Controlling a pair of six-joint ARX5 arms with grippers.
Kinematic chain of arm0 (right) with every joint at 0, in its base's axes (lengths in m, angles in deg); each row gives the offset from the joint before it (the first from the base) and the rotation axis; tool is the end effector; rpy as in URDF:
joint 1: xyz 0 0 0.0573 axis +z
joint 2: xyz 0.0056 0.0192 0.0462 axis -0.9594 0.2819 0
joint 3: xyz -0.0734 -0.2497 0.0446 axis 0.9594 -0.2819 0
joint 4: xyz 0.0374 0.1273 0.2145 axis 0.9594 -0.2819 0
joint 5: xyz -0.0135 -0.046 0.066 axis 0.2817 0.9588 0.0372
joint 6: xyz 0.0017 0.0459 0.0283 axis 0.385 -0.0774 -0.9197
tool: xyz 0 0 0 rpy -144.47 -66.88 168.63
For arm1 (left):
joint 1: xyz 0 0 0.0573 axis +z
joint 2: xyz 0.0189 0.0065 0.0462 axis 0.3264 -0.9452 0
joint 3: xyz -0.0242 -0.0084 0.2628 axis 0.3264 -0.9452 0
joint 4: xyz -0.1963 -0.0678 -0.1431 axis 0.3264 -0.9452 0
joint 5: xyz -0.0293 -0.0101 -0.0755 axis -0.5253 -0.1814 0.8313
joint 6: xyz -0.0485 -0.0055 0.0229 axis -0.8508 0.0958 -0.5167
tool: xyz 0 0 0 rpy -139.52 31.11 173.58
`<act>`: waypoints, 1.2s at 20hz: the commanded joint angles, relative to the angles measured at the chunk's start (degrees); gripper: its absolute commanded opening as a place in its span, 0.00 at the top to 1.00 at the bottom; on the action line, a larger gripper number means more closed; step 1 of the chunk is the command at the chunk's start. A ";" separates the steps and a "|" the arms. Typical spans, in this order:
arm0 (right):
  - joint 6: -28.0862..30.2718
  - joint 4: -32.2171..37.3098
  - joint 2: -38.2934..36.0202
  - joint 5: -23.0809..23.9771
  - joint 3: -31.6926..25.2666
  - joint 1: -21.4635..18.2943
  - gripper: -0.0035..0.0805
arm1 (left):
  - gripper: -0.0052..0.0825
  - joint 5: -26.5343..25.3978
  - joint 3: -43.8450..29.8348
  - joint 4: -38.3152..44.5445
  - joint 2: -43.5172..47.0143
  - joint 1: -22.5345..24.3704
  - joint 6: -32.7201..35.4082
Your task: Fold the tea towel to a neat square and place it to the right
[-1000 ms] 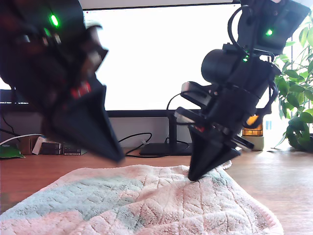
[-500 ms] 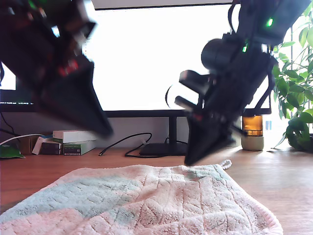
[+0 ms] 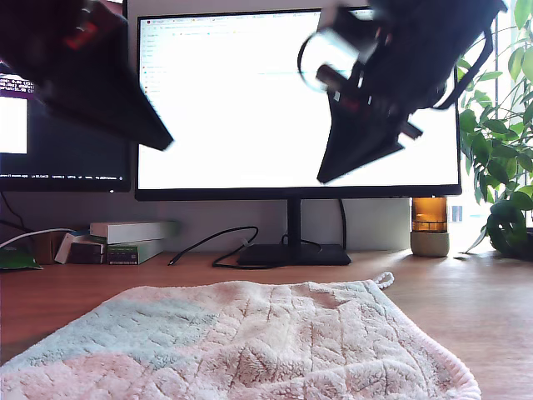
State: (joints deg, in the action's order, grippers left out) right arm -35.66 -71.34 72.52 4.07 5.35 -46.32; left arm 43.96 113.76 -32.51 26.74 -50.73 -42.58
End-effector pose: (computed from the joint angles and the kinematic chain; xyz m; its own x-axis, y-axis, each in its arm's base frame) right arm 0.2614 0.1456 0.2572 0.4307 0.5880 -0.6846 -0.7646 0.6408 0.0693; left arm 0.1681 -0.1167 0.2465 0.4184 -0.7051 -0.5725 0.8315 0.5509 -0.0709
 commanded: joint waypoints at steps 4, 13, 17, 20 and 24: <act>5.51 0.94 -9.16 -2.75 -11.37 0.04 0.97 | 0.97 5.84 -2.67 -4.61 5.33 3.85 7.02; 18.18 -11.74 -29.53 -4.20 -24.70 1.22 0.97 | 0.96 5.20 -2.67 -26.97 9.75 4.94 24.22; 29.33 -14.88 -31.02 -4.20 -24.70 5.40 0.97 | 0.91 -0.02 -2.67 -33.18 9.31 0.33 32.33; 35.82 -17.14 -29.31 -4.22 -24.70 9.49 0.77 | 0.76 -1.88 -2.67 -34.71 8.39 -1.86 33.38; 41.38 -16.55 -26.58 -4.13 -24.70 14.38 0.63 | 0.54 -3.52 -2.67 -34.53 5.49 -3.61 34.49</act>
State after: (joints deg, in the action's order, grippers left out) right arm 5.08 -88.34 45.11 0.01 -18.47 -32.74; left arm 40.52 112.01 -67.17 32.69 -53.97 -8.72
